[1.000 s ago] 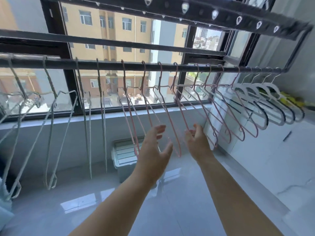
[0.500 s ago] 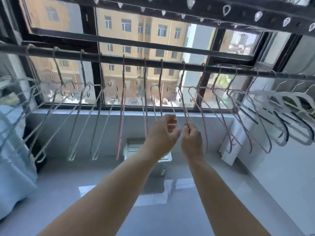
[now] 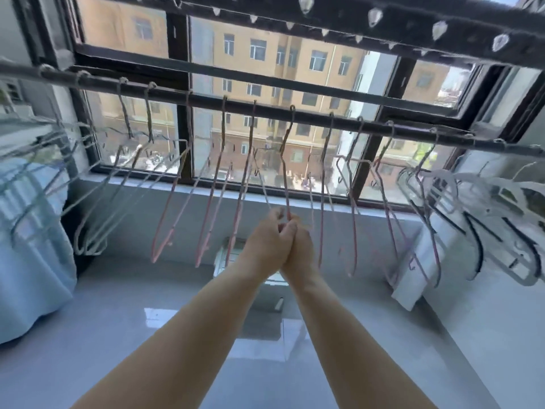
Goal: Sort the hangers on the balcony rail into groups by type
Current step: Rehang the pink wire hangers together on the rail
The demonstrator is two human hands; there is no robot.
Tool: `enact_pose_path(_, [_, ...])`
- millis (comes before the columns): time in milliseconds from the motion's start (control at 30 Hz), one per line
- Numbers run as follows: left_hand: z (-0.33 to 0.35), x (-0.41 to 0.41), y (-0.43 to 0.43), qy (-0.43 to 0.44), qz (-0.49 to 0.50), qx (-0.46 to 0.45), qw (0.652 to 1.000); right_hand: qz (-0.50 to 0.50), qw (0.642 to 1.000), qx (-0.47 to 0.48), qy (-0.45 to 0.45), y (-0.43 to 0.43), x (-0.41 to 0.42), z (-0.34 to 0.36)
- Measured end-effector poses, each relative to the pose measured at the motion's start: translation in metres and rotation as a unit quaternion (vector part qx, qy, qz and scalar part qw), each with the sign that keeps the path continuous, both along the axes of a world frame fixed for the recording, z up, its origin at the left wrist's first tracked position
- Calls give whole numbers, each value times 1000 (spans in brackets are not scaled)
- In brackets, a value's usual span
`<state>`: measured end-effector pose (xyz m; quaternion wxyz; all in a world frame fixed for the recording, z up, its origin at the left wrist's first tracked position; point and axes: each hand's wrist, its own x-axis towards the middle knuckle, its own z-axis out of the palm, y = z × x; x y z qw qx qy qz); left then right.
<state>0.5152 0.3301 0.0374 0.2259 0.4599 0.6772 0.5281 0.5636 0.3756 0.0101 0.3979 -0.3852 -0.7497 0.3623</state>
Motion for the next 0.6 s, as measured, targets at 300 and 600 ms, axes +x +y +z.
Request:
enact_pose_path(300, [1,0,-3,30,68,89,993,0,992,92,-90,-19,34,7])
enact_pose_path(600, [9,21,37,78,-23,-55,995,-33,996,-19,-86,-1,54,-8])
